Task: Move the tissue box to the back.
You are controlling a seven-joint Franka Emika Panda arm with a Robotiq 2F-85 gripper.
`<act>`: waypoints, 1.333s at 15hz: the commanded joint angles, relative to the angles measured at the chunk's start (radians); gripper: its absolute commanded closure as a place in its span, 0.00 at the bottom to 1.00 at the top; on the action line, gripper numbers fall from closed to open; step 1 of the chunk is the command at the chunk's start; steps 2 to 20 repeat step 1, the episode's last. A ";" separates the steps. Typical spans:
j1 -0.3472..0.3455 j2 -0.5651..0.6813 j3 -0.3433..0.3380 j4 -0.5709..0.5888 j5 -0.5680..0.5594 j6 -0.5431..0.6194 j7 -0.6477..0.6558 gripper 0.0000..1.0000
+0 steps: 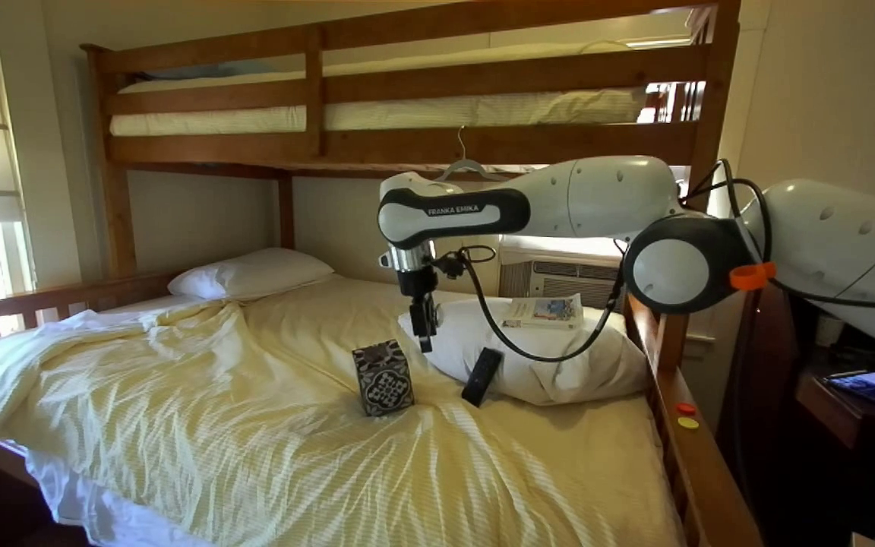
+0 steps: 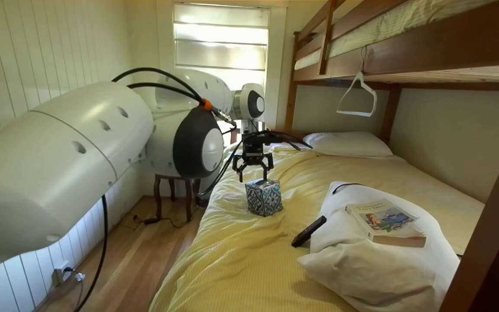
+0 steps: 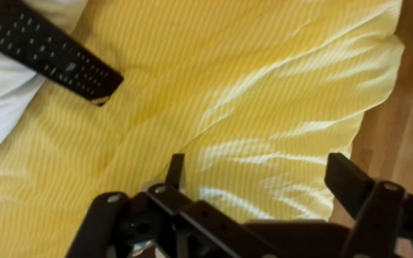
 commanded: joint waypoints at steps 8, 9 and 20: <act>0.002 -0.013 0.000 -0.002 0.000 -0.054 0.005 0.00; 0.002 -0.013 0.000 -0.002 0.000 -0.054 0.005 0.00; 0.002 -0.013 0.000 -0.002 0.000 -0.054 0.005 0.00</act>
